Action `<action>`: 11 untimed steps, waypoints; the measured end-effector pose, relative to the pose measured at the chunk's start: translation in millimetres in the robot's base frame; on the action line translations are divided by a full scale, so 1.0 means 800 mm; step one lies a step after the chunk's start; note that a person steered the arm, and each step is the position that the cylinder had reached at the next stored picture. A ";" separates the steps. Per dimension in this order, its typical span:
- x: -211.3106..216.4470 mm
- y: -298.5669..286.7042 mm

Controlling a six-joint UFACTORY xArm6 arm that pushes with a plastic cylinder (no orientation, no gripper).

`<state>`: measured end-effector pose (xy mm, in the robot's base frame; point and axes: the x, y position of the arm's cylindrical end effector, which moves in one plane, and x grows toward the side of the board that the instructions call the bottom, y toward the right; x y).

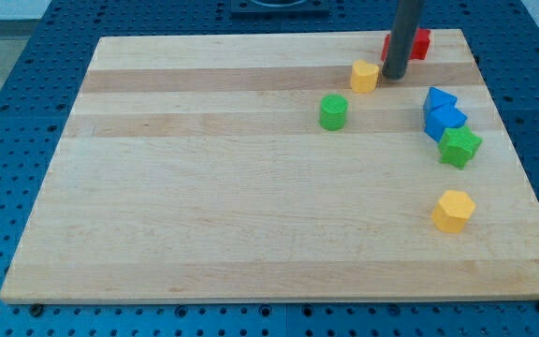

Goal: Move yellow heart towards red circle

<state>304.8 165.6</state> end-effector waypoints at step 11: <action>-0.021 -0.044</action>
